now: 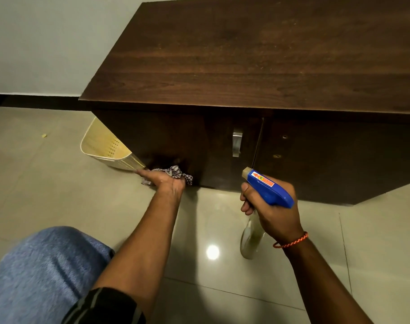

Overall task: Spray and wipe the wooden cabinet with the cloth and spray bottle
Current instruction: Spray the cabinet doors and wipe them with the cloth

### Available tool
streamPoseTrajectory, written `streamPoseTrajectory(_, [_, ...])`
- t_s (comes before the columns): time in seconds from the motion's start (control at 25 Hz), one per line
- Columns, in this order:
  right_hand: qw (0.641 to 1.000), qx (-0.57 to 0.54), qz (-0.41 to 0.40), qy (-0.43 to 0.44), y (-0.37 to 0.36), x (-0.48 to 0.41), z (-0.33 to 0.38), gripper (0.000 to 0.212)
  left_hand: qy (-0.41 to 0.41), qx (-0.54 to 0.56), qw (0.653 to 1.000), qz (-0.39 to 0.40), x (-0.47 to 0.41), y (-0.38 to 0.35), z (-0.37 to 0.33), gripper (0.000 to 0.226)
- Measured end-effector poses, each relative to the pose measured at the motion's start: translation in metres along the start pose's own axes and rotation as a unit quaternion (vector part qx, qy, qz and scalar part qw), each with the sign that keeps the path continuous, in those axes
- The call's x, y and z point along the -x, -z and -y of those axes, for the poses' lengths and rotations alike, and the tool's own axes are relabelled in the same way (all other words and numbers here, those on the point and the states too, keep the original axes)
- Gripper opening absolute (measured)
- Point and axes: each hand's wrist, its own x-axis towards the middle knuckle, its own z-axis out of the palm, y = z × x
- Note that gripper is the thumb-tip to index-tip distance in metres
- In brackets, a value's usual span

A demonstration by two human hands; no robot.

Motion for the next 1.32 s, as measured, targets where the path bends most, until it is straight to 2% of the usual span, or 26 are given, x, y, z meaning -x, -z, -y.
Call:
streamPoseTrajectory(0.12, [1.0, 0.0, -0.003, 0.009, 0.006, 0.001, 0.001, 0.012, 0.022, -0.027, 0.999, -0.01, 0.013, 0.002, 0.036, 0.11])
streamPoseTrajectory(0.2, [1.0, 0.0, -0.004, 0.02, 0.009, 0.002, 0.004, 0.013, 0.07, -0.062, 0.995, -0.025, 0.006, 0.012, 0.071, 0.129])
streamPoseTrajectory(0.28, [1.0, -0.001, -0.008, 0.029, 0.014, 0.003, 0.006, 0.013, 0.126, -0.062, 0.99, 0.003, 0.007, 0.017, 0.101, 0.143])
streamPoseTrajectory(0.4, [0.999, -0.014, -0.019, 0.031, 0.014, 0.001, 0.01, 0.014, 0.135, -0.06, 0.989, 0.027, 0.034, 0.005, 0.103, 0.134])
streamPoseTrajectory(0.52, [0.999, -0.016, -0.012, 0.032, 0.007, -0.003, 0.013, 0.013, 0.1, -0.03, 0.995, -0.005, 0.03, -0.002, 0.069, 0.134])
streamPoseTrajectory(0.56, [0.999, -0.017, -0.006, 0.034, 0.003, -0.003, 0.014, 0.013, 0.085, -0.02, 0.996, -0.011, 0.03, -0.006, 0.05, 0.128])
streamPoseTrajectory(0.68, [0.999, -0.018, 0.012, 0.037, -0.009, -0.002, 0.019, 0.013, 0.013, -0.001, 1.0, -0.017, 0.028, -0.019, -0.002, 0.082])
streamPoseTrajectory(0.8, [0.999, -0.027, 0.017, 0.025, -0.021, -0.002, 0.025, 0.016, 0.025, -0.036, 0.999, 0.019, 0.047, -0.021, -0.034, 0.057])
streamPoseTrajectory(0.92, [0.999, -0.026, 0.026, 0.035, -0.031, -0.005, 0.03, 0.016, -0.006, -0.091, 0.996, 0.024, 0.063, -0.015, -0.059, 0.032])
streamPoseTrajectory(1.0, [0.998, -0.025, 0.034, 0.044, -0.036, -0.005, 0.035, 0.014, -0.02, -0.143, 0.988, 0.048, 0.075, -0.013, -0.082, 0.029])
streamPoseTrajectory(1.12, [0.998, -0.031, 0.037, 0.05, -0.042, -0.004, 0.038, 0.012, 0.02, -0.229, 0.972, 0.059, 0.077, -0.008, -0.109, 0.025])
streamPoseTrajectory(1.32, [0.996, -0.023, 0.017, 0.087, -0.057, -0.014, 0.057, 0.031, 0.068, -0.313, 0.945, 0.062, 0.086, -0.008, -0.123, 0.027])
